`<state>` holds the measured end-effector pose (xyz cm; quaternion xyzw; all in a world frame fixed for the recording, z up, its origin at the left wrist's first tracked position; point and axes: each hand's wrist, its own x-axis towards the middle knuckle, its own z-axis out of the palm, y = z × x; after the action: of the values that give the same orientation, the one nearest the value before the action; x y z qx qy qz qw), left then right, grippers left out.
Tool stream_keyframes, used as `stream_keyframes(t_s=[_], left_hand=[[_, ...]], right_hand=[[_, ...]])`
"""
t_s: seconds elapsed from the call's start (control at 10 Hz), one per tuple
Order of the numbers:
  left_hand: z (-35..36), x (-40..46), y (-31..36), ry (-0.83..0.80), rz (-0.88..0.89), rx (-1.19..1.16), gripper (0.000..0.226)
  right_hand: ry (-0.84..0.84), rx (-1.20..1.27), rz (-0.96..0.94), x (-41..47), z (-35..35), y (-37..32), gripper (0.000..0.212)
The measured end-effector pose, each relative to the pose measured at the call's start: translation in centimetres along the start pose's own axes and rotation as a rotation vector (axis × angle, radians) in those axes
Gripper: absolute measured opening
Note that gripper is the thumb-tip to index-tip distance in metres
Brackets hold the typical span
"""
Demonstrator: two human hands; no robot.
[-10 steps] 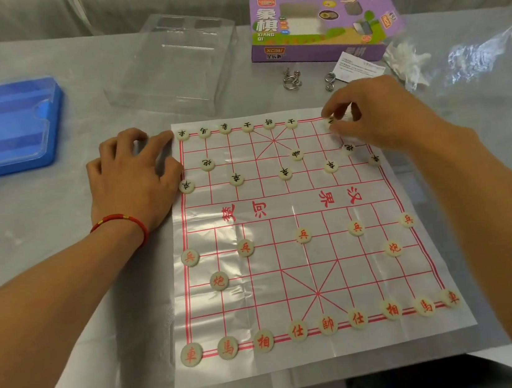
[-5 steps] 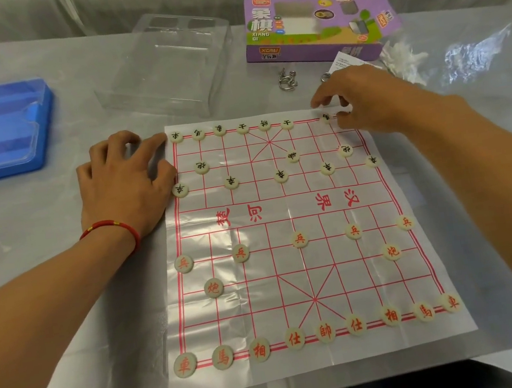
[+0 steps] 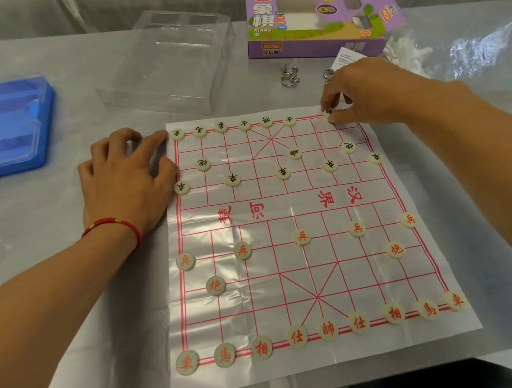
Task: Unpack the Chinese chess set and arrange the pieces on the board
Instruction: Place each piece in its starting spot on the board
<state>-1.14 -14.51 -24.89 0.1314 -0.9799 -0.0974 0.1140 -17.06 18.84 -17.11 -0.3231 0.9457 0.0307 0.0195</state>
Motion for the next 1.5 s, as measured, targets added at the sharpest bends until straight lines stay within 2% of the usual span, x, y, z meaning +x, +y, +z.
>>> stream_keyframes(t_s=[0.1, 0.2, 0.3, 0.6, 0.8, 1.0, 1.2, 1.4, 1.5], left_hand=[[0.0, 0.0, 0.0, 0.0, 0.001, 0.003, 0.048], [0.0, 0.0, 0.1, -0.003, -0.002, 0.001, 0.049], [-0.1, 0.0, 0.1, -0.004, -0.005, -0.002, 0.048], [-0.1, 0.0, 0.0, -0.002, 0.001, -0.002, 0.049], [0.0, 0.0, 0.0, -0.001, 0.005, -0.004, 0.05], [0.0, 0.0, 0.0, 0.0, 0.009, 0.008, 0.049], [-0.1, 0.0, 0.0, 0.003, 0.011, 0.007, 0.049], [-0.1, 0.0, 0.0, 0.001, 0.004, 0.004, 0.05], [0.0, 0.0, 0.0, 0.002, 0.004, 0.009, 0.05]], right_hand=[[-0.009, 0.005, 0.003, 0.1, -0.1, -0.1, 0.025], [-0.001, -0.013, -0.017, -0.1, -0.7, -0.6, 0.038], [0.048, 0.024, -0.099, -0.7, -1.3, -2.0, 0.031], [-0.115, 0.135, -0.201, -1.4, -0.8, -6.6, 0.027], [-0.103, 0.086, -0.146, -1.3, -0.8, -6.1, 0.022], [0.014, 0.019, -0.015, -1.6, 0.0, -3.7, 0.027], [0.114, 0.092, -0.017, -1.9, 0.0, -2.1, 0.017], [-0.034, 0.141, -0.057, -1.6, 0.1, -2.1, 0.029], [0.0, 0.138, -0.042, -1.2, 0.3, -2.3, 0.025]])
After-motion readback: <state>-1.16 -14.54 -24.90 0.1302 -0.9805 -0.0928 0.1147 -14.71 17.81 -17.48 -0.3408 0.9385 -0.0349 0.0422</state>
